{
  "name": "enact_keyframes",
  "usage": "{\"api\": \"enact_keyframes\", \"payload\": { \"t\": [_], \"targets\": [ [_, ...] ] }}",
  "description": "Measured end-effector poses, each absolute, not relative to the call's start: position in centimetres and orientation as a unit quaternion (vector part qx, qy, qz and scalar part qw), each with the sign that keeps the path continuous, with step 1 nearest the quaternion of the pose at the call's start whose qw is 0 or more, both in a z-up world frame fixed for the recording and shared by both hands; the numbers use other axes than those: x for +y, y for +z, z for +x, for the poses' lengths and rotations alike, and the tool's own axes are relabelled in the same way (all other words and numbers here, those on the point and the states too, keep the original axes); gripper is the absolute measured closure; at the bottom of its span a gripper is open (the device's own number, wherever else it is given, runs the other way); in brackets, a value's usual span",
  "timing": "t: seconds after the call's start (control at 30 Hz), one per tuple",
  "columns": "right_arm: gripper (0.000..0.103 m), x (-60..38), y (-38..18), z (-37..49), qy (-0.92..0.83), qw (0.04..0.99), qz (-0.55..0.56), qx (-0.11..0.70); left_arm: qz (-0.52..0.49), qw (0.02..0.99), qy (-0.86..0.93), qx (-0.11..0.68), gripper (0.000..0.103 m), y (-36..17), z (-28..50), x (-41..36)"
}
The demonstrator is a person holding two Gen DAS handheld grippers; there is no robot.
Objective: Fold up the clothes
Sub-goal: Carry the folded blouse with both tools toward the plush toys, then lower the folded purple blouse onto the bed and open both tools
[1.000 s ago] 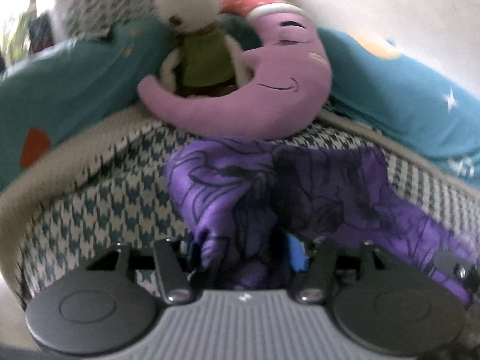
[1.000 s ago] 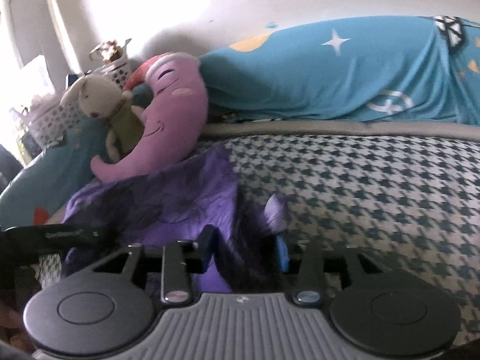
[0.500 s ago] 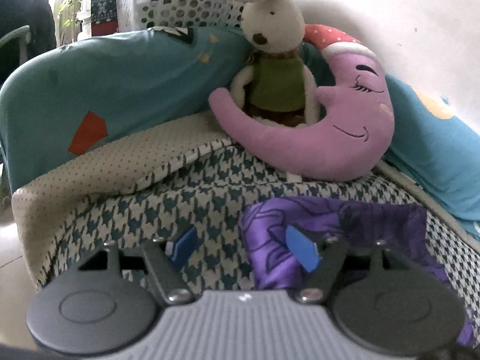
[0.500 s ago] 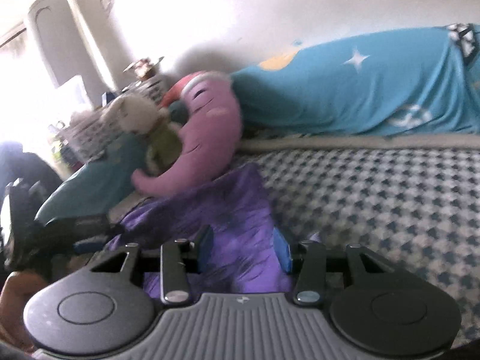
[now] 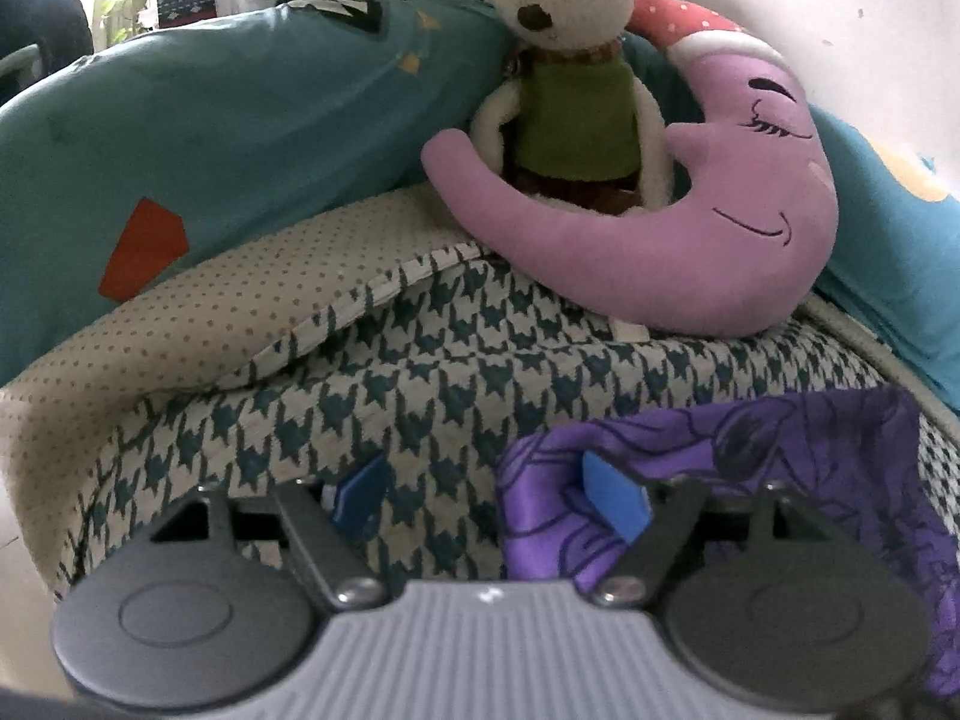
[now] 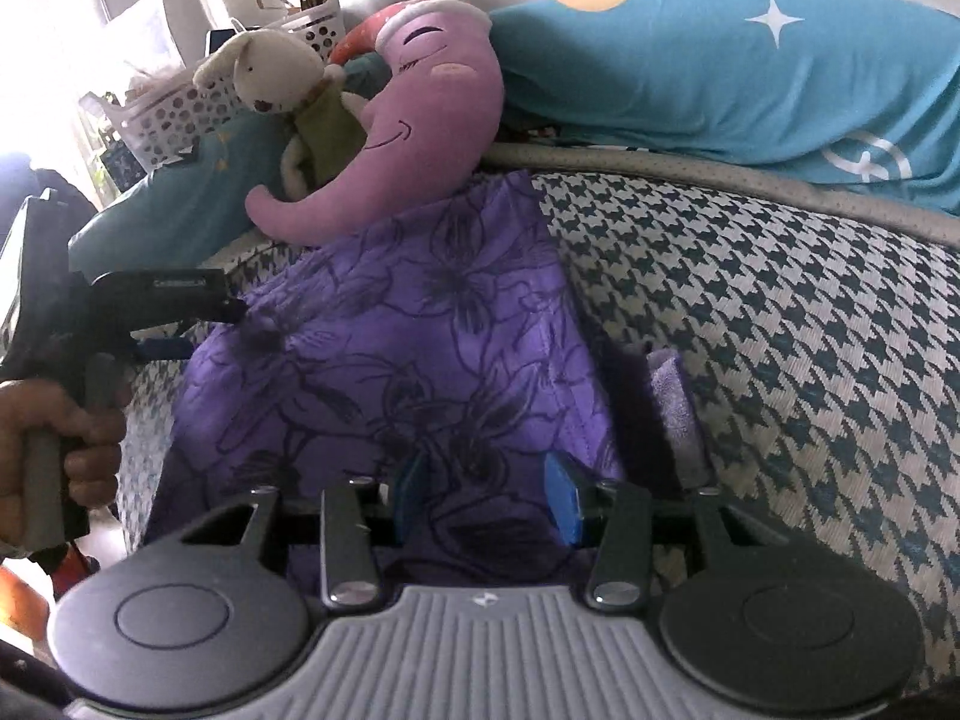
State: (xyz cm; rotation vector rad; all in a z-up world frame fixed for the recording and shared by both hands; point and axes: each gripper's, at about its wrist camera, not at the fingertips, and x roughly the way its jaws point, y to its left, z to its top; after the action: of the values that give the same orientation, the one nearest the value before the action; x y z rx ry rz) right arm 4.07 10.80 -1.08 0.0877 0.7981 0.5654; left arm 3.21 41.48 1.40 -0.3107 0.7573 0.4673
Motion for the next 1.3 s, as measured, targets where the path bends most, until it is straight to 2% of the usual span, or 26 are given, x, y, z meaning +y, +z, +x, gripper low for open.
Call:
{"api": "enact_keyframes", "payload": {
  "t": [0.2, 0.27, 0.4, 0.53, 0.7, 1.03, 1.13, 1.3],
  "targets": [
    [0.059, 10.5, -1.2, 3.9, 0.274, 0.881, 0.048, 0.383, -0.152, 0.884, 0.236, 0.374, 0.013, 0.8, 3.7, 41.9],
    [0.059, 10.2, -1.0, 3.8, 0.276, 0.880, 0.054, 0.383, -0.157, 0.881, 0.240, 0.375, 0.012, 0.8, 3.6, 42.1],
    [0.059, 9.3, -0.2, 3.6, 0.284, 0.879, 0.075, 0.374, -0.142, 0.891, 0.233, 0.361, 0.020, 2.4, 2.9, 41.0],
    [0.059, 8.4, 1.0, 3.5, 0.289, 0.887, 0.096, 0.347, -0.144, 0.907, 0.211, 0.336, 0.016, 4.5, 1.7, 39.7],
    [0.059, 8.6, 1.0, 3.9, 0.272, 0.892, 0.104, 0.346, -0.133, 0.917, 0.174, 0.332, 0.016, 5.6, 1.6, 37.1],
    [0.059, 8.0, -2.1, 6.4, 0.195, 0.886, 0.107, 0.407, -0.086, 0.910, 0.141, 0.380, 0.013, 2.6, 3.8, 34.0],
    [0.059, 7.7, -1.8, 6.3, 0.194, 0.888, 0.118, 0.399, -0.075, 0.909, 0.145, 0.383, 0.009, 2.1, 4.0, 33.9],
    [0.059, 8.1, -0.2, 5.1, 0.208, 0.898, 0.100, 0.376, -0.091, 0.908, 0.143, 0.382, 0.009, 2.8, 3.6, 33.9]
  ]
}}
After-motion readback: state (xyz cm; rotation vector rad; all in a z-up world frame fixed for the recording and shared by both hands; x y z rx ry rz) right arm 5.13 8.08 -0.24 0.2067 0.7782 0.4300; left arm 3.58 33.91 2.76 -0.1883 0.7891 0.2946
